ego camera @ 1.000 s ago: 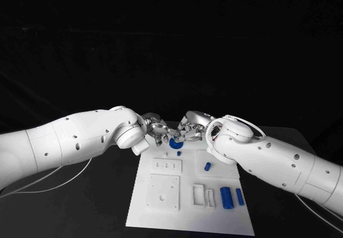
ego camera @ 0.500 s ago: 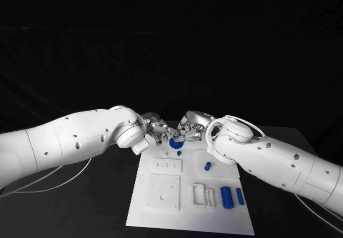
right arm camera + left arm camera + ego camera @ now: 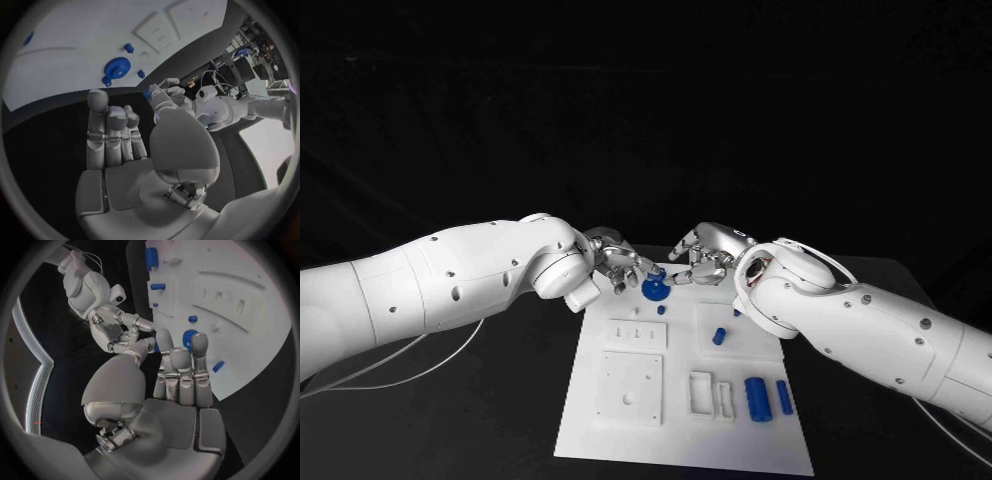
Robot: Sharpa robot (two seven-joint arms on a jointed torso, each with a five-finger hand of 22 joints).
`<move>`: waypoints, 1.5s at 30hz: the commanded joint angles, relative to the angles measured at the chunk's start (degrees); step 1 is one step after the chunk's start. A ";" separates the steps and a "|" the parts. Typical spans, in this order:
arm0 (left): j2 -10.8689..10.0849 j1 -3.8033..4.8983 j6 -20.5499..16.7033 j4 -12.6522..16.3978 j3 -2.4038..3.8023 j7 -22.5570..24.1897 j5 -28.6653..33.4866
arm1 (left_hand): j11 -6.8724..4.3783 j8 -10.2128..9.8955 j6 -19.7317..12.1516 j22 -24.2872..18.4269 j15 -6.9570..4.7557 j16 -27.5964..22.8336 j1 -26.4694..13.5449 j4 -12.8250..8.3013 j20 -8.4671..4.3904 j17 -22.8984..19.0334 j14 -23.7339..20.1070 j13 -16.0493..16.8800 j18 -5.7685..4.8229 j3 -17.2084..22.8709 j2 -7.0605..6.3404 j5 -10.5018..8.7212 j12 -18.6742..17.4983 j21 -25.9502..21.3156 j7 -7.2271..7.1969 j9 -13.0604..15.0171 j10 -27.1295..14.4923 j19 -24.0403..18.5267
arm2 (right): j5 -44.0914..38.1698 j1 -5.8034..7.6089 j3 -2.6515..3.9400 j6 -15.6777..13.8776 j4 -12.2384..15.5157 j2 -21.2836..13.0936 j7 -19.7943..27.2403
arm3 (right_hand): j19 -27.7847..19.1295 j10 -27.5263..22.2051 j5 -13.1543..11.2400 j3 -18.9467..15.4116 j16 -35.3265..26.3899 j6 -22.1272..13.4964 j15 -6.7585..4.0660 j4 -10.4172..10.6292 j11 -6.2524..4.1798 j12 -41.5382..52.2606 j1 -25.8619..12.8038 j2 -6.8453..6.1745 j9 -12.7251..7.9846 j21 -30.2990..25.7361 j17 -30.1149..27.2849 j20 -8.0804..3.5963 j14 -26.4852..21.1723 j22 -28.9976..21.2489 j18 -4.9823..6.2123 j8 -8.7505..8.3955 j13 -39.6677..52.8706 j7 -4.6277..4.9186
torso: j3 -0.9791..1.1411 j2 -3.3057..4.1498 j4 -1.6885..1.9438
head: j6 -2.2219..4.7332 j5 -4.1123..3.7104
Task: Assemble the parts on the task board
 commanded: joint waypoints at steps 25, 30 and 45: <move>-5.11 -0.01 -4.11 6.91 -1.53 -1.36 -9.30 | -0.55 -0.10 5.58 2.66 -0.18 1.74 -0.35 -5.36 0.06 5.38 1.82 0.93 -0.95 5.24 -0.03 1.36 2.11 -1.40 -3.89 12.15 2.53 0.99 | 14.13 -1.43 2.54 -10.16 0.22 -10.44 5.88 | 2.25 -0.83 5.84 2.22 -2.09 1.22 -0.40 -1.08 -0.31 -0.90 0.95 1.23 -0.08 -3.25 -1.23 0.15 -0.15 -0.72 0.45 -0.01 -3.05 -0.26 | -0.03 -0.24 0.15 | -1.15 0.72; -6.43 -0.04 -6.32 9.56 -2.44 -2.33 -11.84 | -0.67 -0.06 6.39 3.46 -0.27 1.99 -0.60 -5.07 0.03 7.66 2.74 1.48 -0.92 5.23 -0.26 1.66 3.34 -2.26 -4.17 12.50 2.60 1.96 | 15.44 -1.29 2.98 -11.05 -1.00 -10.27 6.45 | 2.27 -0.85 6.61 2.39 -2.33 1.31 -0.44 -1.66 -0.35 -0.97 0.71 1.41 -0.10 -3.46 -1.34 0.10 -0.09 -0.93 0.42 -0.02 -3.32 -0.28 | 0.05 -0.26 0.22 | -1.57 0.86; -6.82 -2.11 -10.23 13.94 -3.51 -5.77 -18.60 | -0.74 -0.06 7.63 8.34 -0.14 2.81 -0.84 -4.18 0.37 12.79 4.01 1.54 -0.84 5.59 -0.76 1.96 5.69 -6.06 -4.62 15.14 2.71 3.71 | 16.63 -0.19 3.39 -11.40 -3.64 -8.49 6.93 | 2.21 -1.08 7.65 2.72 -2.80 1.38 -0.47 -2.48 -0.39 -1.13 0.24 1.64 -0.10 -4.06 -1.54 0.05 -0.11 -1.37 0.40 -0.03 -3.81 -0.29 | -0.02 -0.13 0.24 | -3.54 0.73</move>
